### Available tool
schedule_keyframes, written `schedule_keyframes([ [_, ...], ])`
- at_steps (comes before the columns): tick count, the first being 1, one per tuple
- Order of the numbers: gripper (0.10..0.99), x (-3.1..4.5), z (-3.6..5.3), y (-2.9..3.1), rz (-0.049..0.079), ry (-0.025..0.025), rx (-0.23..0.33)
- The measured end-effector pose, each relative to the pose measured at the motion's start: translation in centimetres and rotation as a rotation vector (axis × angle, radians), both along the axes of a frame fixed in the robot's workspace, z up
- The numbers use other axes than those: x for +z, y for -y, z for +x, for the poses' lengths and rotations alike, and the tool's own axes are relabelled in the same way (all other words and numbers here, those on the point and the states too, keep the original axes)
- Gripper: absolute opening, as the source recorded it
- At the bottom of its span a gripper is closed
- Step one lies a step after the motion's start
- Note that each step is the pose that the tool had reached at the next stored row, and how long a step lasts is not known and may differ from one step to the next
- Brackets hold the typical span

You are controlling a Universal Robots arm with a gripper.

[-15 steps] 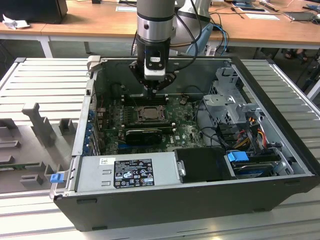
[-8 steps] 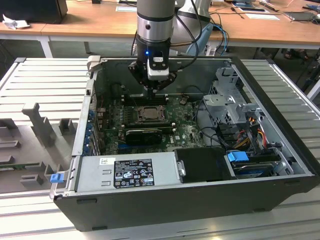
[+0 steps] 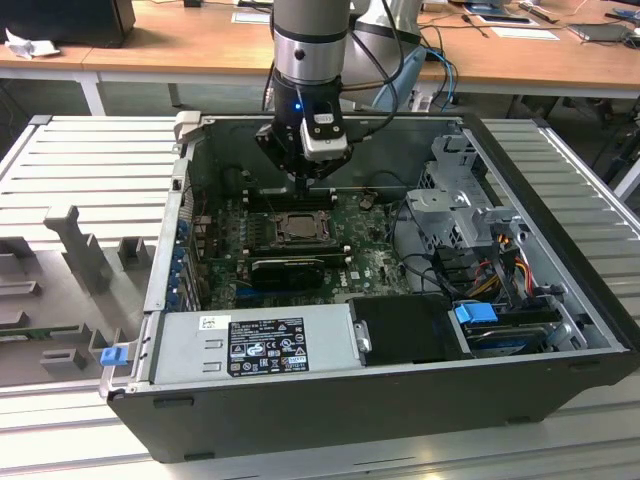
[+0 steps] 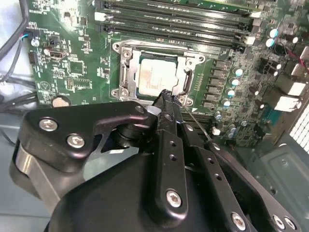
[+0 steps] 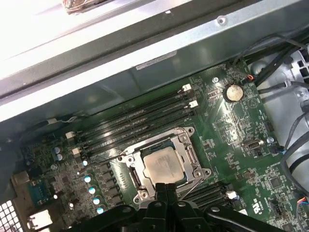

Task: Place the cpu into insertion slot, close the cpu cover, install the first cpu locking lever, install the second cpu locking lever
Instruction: 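Install the first cpu locking lever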

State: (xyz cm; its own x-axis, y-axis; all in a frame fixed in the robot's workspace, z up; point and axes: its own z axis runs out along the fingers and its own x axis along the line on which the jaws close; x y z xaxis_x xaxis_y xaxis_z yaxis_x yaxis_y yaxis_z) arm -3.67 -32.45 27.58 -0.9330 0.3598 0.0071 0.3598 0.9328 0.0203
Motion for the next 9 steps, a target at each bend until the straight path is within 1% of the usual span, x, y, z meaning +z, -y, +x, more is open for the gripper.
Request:
schedule_keyframes([
  [2, 0.106, 0.00, 0.00, 0.00, 0.000, 0.0000, 0.019],
  [5, 0.106, 0.00, 0.00, 0.00, 0.000, 0.0000, 0.073],
  [9, 0.106, 0.00, 0.00, 0.00, 0.000, 0.0000, 0.124],
])
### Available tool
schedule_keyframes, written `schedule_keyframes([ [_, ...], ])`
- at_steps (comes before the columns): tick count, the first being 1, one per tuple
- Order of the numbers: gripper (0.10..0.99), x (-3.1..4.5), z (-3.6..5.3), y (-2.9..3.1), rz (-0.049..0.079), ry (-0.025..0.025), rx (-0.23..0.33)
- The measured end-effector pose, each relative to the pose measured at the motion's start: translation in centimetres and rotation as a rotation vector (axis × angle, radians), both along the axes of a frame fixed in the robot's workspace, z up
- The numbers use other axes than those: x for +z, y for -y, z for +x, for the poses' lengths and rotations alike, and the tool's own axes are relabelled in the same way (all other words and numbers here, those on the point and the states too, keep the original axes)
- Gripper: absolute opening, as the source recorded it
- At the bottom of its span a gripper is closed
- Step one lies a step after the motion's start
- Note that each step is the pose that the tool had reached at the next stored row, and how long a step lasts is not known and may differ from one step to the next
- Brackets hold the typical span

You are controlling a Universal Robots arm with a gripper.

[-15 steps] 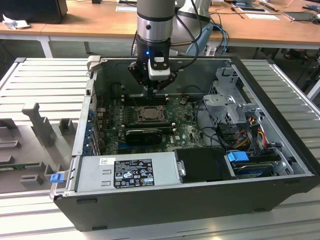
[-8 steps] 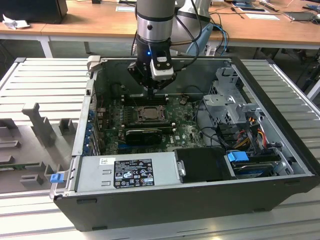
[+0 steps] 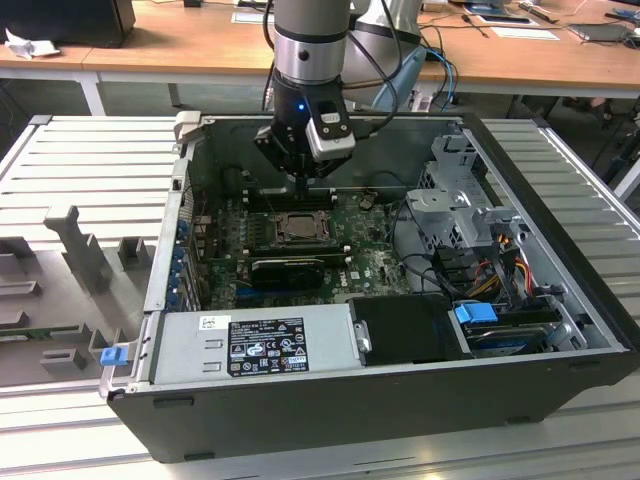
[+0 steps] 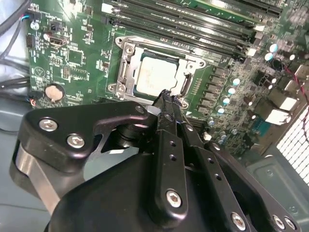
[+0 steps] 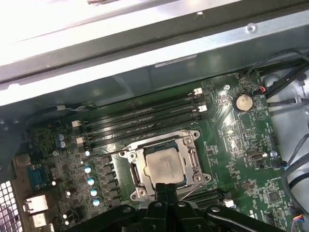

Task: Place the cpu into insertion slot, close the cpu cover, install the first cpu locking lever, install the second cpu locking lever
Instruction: 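Install the first cpu locking lever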

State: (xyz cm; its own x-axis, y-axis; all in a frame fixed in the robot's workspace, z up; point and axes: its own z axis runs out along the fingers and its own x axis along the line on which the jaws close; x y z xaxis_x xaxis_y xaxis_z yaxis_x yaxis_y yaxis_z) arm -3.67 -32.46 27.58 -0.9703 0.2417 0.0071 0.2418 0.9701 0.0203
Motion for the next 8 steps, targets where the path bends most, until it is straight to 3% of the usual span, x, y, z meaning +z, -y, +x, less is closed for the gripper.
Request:
schedule_keyframes([
  [8, 0.106, -0.01, 0.00, 0.00, 0.000, 0.0000, 0.123],
])
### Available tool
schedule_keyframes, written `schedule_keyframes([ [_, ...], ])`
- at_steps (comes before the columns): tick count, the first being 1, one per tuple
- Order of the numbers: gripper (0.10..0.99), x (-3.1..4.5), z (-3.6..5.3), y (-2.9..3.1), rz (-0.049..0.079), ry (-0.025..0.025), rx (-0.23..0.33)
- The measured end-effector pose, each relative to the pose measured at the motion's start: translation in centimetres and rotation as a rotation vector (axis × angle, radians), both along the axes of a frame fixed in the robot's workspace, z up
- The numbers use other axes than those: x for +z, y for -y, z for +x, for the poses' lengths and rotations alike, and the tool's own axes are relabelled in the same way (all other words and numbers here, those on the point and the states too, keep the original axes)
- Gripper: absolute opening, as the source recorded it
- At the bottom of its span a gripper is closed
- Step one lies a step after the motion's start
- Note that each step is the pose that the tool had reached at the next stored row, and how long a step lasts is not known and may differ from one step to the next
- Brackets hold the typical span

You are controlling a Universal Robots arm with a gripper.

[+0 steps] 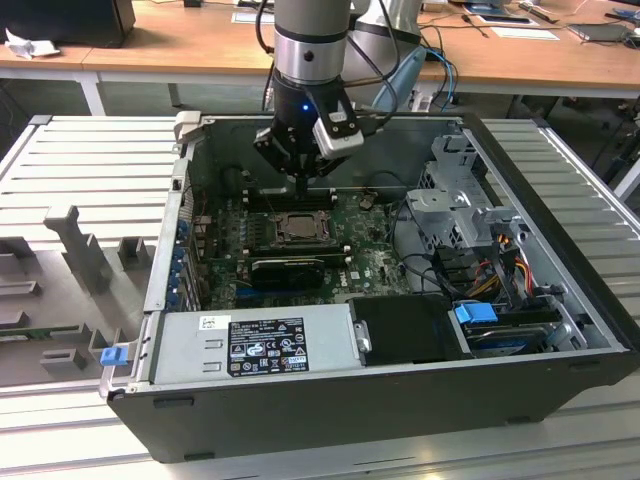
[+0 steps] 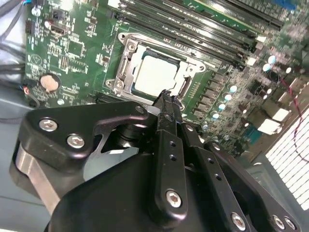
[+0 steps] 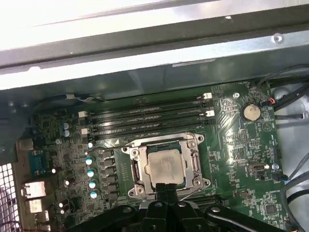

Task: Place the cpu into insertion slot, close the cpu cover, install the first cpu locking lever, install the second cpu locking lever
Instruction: 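Install the first cpu locking lever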

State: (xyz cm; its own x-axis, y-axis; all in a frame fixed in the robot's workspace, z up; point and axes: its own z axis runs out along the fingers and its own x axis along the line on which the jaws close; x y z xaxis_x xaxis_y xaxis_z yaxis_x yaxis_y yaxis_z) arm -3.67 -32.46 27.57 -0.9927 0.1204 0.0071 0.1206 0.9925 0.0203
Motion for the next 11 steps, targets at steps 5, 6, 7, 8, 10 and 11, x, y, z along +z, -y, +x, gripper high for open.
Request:
schedule_keyframes([
  [5, 0.106, -0.02, 0.00, 0.00, 0.000, 0.0000, 0.167],
  [6, 0.106, -0.03, -0.04, 0.00, 0.000, 0.0001, 0.178],
  [7, 0.106, -0.03, -0.16, 0.00, 0.001, 0.0000, 0.180],
  [8, 0.106, -0.04, -0.61, 0.00, 0.001, 0.0009, 0.180],
  [10, 0.106, -0.07, -1.13, 0.01, 0.004, 0.0012, 0.180],
  [11, 0.106, -0.10, -1.39, 0.01, 0.007, 0.0014, 0.180],
])
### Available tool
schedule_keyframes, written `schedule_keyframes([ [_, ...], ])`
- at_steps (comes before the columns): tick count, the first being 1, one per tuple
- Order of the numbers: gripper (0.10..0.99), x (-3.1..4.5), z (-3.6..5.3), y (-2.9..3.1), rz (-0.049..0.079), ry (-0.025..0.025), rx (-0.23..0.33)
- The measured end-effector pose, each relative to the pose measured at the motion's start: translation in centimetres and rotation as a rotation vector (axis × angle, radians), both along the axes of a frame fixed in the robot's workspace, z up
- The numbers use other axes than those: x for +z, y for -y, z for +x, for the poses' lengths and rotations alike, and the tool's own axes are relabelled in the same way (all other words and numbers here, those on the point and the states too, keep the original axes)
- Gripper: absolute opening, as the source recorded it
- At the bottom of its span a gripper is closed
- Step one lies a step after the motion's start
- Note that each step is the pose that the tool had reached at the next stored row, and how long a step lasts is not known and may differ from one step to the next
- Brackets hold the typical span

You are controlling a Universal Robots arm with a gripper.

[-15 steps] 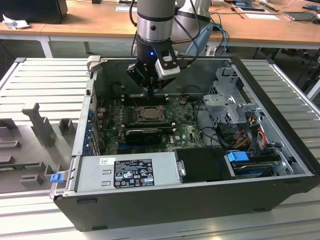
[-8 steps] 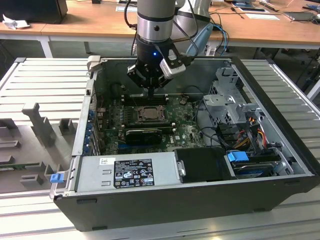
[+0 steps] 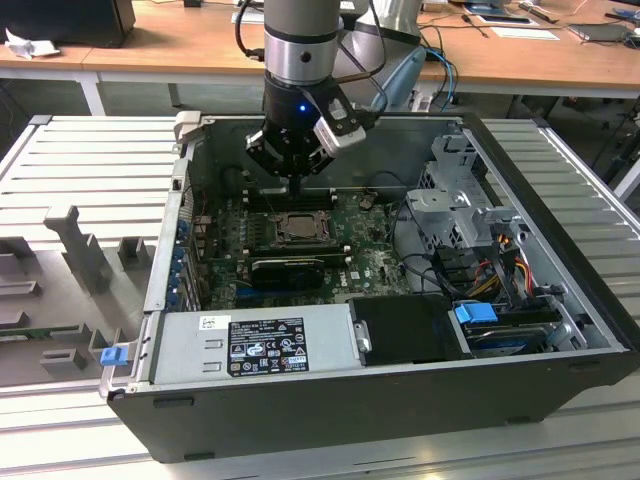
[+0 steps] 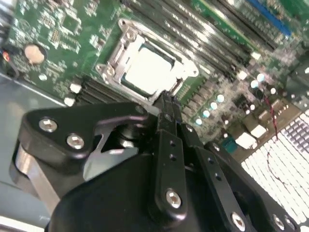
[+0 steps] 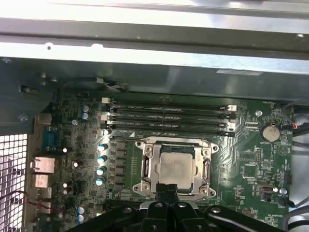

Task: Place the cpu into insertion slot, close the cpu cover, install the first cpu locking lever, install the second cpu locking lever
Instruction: 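Install the first cpu locking lever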

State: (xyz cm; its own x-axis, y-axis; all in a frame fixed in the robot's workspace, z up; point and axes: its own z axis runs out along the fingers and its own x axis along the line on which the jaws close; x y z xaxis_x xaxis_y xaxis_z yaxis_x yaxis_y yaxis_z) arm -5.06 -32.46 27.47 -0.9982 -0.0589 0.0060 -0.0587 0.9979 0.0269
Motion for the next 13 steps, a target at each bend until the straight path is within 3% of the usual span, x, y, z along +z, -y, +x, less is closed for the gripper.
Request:
schedule_keyframes([
  [5, 0.106, -0.16, -1.50, -0.01, 0.001, 0.0001, -0.003],
  [13, 0.106, -0.45, -1.72, 0.00, 0.001, -0.0001, -0.084],
])
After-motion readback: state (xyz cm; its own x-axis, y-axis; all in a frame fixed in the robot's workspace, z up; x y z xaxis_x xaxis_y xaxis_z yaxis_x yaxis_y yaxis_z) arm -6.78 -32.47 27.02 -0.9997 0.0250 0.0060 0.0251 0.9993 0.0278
